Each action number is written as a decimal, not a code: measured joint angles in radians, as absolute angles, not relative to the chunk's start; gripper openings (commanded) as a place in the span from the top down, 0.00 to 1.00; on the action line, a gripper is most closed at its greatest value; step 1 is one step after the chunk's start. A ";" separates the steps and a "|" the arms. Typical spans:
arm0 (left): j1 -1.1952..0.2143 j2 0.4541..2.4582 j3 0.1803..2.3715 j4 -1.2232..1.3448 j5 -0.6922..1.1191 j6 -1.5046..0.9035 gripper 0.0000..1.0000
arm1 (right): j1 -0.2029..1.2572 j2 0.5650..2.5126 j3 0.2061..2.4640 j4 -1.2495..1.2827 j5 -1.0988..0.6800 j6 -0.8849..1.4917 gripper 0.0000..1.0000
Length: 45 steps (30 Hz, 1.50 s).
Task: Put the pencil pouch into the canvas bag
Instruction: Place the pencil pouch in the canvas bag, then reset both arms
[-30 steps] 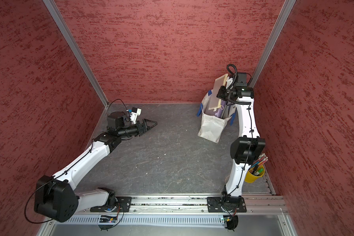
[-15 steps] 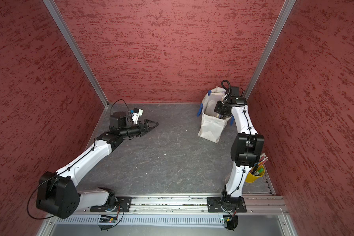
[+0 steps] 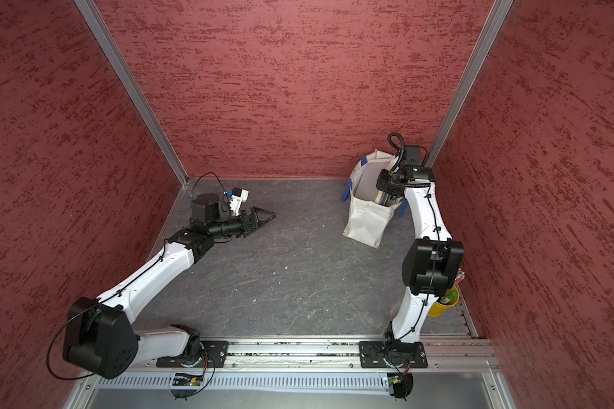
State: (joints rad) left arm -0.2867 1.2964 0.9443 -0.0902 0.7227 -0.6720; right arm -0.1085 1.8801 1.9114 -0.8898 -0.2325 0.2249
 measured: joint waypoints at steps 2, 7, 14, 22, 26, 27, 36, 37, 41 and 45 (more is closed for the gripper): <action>-0.287 1.296 0.944 -0.090 0.722 -0.672 0.00 | -0.109 1.880 1.938 -0.907 -0.211 0.217 0.59; -0.292 1.296 0.944 -0.090 0.712 -0.672 0.00 | -0.109 1.863 1.989 -0.939 -0.152 0.189 0.45; -0.302 1.273 0.945 -0.179 0.666 -0.606 0.00 | -0.105 1.546 1.696 -0.801 -0.167 0.124 0.21; -0.295 1.204 0.960 -0.388 0.493 -0.456 0.01 | -0.105 1.061 1.204 -0.565 -0.327 0.104 0.01; -0.256 1.174 0.960 -0.474 0.359 -0.370 0.01 | -0.102 0.945 0.950 -0.511 -0.311 0.148 0.01; -0.244 1.169 0.960 -0.492 0.319 -0.349 0.01 | -0.102 0.924 0.893 -0.495 -0.297 0.160 0.01; -0.122 1.069 0.798 -0.445 -0.062 -0.271 0.00 | -0.102 0.852 0.527 -0.215 -0.061 0.293 0.01; -0.122 1.058 0.754 -0.411 -0.105 -0.270 0.00 | -0.102 0.860 0.500 -0.173 -0.031 0.300 0.01; -0.118 1.041 0.597 -0.272 -0.221 -0.227 0.01 | -0.105 0.886 0.404 0.011 0.070 0.302 0.01; -0.101 1.054 0.482 -0.094 -0.266 -0.174 0.01 | -0.109 0.947 0.311 0.257 0.116 0.250 0.01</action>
State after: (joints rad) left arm -0.1013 1.0542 0.4824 -0.0944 -0.2657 -0.1738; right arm -0.1089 0.9466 0.3111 0.2565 0.1158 0.2497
